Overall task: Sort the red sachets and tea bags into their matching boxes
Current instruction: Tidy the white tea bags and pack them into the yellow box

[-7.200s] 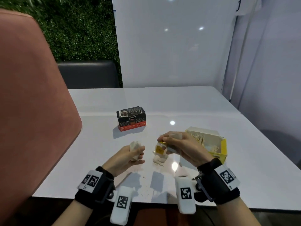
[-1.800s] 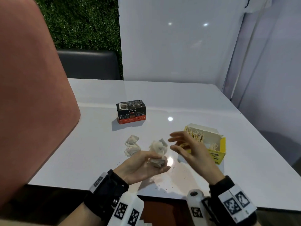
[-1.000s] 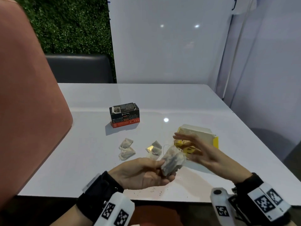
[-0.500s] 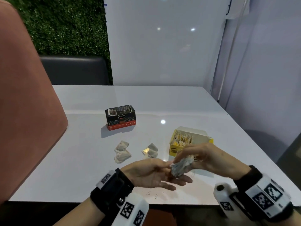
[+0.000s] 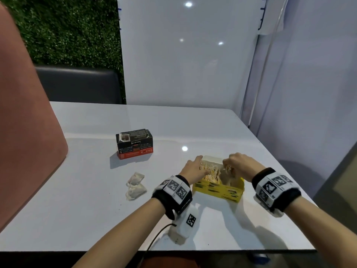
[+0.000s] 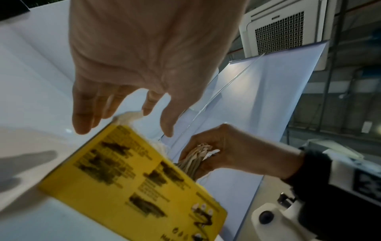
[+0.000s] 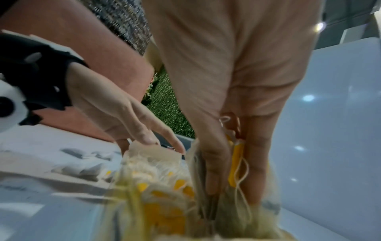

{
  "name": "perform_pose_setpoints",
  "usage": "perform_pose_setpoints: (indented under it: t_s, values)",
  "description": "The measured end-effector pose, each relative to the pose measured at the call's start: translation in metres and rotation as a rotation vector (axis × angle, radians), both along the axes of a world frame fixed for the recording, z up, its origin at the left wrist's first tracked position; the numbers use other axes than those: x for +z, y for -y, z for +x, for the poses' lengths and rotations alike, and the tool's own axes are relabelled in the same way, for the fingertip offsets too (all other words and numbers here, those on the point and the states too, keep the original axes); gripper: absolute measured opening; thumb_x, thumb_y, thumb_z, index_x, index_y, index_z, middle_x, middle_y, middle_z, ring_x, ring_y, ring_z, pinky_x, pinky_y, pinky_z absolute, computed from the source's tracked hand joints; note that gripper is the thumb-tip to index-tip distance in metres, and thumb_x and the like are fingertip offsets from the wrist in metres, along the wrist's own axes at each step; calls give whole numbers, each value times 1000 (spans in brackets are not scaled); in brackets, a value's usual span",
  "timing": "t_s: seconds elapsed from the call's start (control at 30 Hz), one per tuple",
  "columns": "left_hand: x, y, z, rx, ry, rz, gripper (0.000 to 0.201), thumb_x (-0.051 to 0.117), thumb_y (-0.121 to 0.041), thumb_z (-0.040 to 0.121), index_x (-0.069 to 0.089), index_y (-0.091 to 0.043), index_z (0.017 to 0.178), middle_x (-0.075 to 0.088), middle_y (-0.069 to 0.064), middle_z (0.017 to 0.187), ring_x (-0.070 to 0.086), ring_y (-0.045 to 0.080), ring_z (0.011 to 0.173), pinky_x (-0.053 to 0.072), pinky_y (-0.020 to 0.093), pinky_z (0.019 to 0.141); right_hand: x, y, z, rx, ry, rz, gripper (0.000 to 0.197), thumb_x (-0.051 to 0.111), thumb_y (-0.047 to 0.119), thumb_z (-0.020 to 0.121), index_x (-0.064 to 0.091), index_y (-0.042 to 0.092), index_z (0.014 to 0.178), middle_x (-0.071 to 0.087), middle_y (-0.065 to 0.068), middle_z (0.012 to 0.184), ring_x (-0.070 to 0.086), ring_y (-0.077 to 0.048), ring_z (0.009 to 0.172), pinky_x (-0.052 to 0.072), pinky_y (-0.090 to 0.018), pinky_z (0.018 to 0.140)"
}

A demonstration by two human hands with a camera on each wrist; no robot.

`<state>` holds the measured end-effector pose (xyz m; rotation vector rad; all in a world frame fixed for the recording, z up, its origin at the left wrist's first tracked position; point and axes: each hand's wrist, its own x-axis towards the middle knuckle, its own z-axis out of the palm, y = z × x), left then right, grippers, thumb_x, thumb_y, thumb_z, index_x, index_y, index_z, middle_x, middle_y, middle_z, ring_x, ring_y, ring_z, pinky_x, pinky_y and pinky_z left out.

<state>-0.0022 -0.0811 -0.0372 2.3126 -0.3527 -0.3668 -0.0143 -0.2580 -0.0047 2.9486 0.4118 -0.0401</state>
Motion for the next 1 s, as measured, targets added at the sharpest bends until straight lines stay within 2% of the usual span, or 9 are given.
perform_pose_setpoints:
  t_s: [0.07,0.17,0.27,0.37,0.5,0.63,0.83,0.93,1.0]
  values:
    - [-7,2,2,-2,3,12,61,47,-18,95,18,-19,148,42,23,140,47,35,122,40,37,99,-6,-5,-1,-8,-23,-28,21,52,6,90,65,9,107,62,-10,104,63,-27,90,45,-30,67]
    - [-11,0,2,9,16,-8,61,37,-4,94,16,-19,149,51,26,128,56,33,95,43,33,77,-14,-10,-1,-17,-72,-37,28,46,1,92,62,9,114,61,-13,110,63,-29,97,47,-30,72]
    - [-9,-2,1,9,17,-22,62,32,-1,94,12,-19,150,55,28,119,56,33,83,40,29,67,-19,-15,3,-35,-133,1,42,41,-8,90,60,14,121,60,-15,116,62,-31,103,50,-33,80]
    - [-9,-3,1,9,10,-39,64,31,0,93,10,-19,150,56,29,115,45,21,63,36,23,52,-21,-16,6,-56,-186,18,50,38,-11,88,57,16,125,59,-15,119,59,-30,107,48,-31,84]
    - [-10,-4,2,15,-4,-27,67,31,3,92,6,-16,151,57,25,108,47,25,76,38,26,58,-12,-1,9,-48,-147,158,49,44,-15,84,58,16,120,60,-12,116,60,-25,102,48,-25,80]
    - [-10,-4,3,31,-19,-28,67,32,3,91,5,-13,150,53,21,97,48,23,77,39,28,63,-5,13,4,-24,-71,360,34,57,-9,84,61,7,114,59,-7,104,59,-14,84,41,-10,64]
    - [-13,-5,5,66,-51,-21,59,34,0,91,12,-8,145,47,10,84,48,26,83,40,31,69,-15,20,-5,-184,134,377,15,61,5,85,60,8,100,55,-4,91,55,-25,88,38,-26,69]
    - [-12,-6,4,62,-61,-20,60,33,-1,91,10,-7,146,52,19,101,48,25,85,39,31,70,-22,8,-9,-285,58,180,14,53,13,89,56,9,102,60,-8,100,51,-25,83,37,-29,65]
    - [-11,-5,4,47,-64,-17,59,32,0,92,10,-6,146,51,22,111,46,26,89,39,31,72,-28,0,-10,-318,44,126,24,60,24,87,51,9,103,57,-9,99,52,-27,83,37,-29,65]
